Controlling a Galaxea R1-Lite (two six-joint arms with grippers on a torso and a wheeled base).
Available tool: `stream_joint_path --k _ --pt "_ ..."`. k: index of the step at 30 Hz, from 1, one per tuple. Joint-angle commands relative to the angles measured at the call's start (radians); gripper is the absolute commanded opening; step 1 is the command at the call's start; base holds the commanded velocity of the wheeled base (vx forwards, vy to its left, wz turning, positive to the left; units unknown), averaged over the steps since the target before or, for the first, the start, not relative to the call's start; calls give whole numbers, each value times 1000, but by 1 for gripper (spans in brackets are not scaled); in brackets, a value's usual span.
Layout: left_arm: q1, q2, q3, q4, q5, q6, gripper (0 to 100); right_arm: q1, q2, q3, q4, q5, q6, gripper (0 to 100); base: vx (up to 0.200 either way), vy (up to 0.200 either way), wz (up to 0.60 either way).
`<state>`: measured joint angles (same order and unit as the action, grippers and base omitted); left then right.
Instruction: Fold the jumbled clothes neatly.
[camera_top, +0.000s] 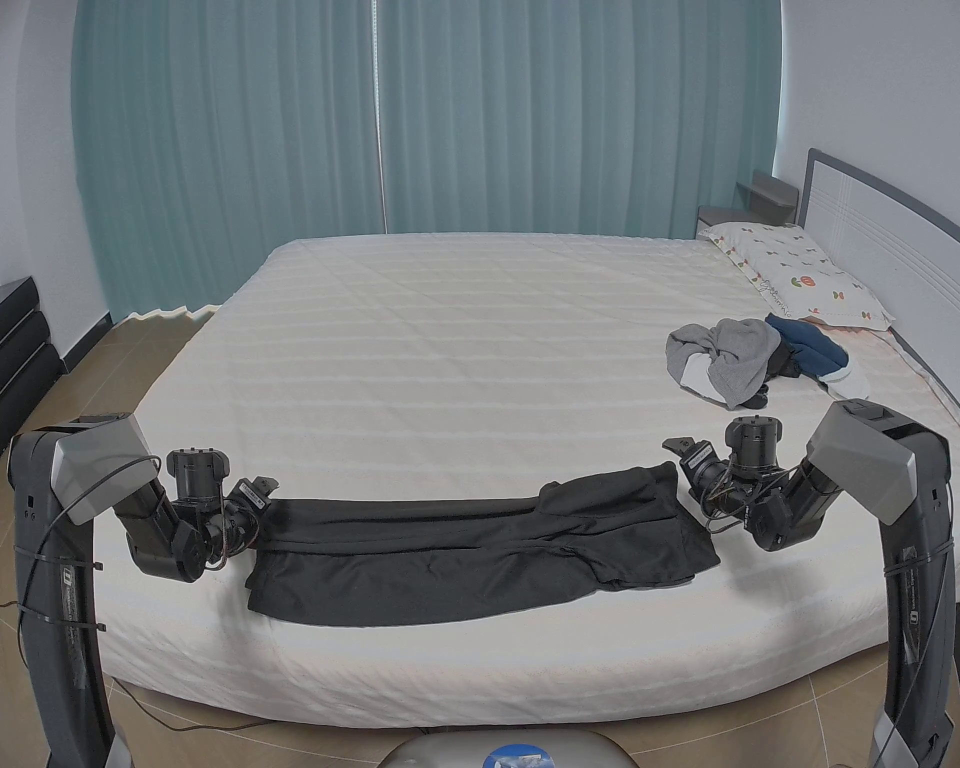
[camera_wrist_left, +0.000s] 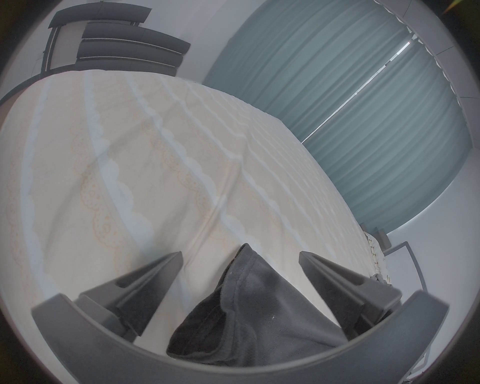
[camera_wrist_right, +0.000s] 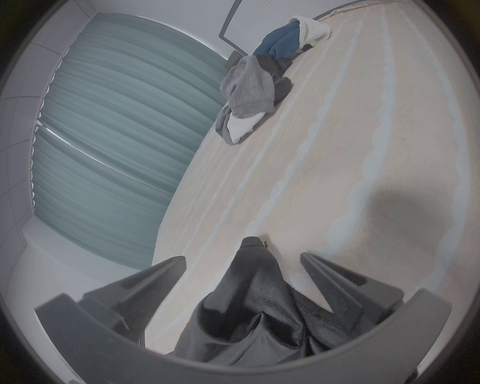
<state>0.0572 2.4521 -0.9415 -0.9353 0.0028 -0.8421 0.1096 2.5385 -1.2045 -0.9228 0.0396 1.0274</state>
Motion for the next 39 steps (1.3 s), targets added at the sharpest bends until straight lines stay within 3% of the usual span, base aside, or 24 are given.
stream_joint_path --k 1,9,15,20,28,39 --pt "30 -64 4 0 2 -2 100 -21 -109 89 -31 3 -6 100 0 0 0" --pt "55 -170 55 4 -32 -2 100 -27 -248 224 55 16 -38 100 0 0 0" --pt "53 -251 214 -2 -78 5 100 -48 -360 516 10 92 -118 100 0 0 0" --pt "46 -332 366 -3 -153 -15 100 -53 -434 674 -59 187 -113 100 0 0 0" --pt "-11 -334 471 -11 -159 -71 100 -47 -388 750 -157 224 -107 100 -100 0 0" --pt "-46 -291 483 -11 -139 -69 100 -37 -345 735 -176 217 -72 100 -36 0 0"
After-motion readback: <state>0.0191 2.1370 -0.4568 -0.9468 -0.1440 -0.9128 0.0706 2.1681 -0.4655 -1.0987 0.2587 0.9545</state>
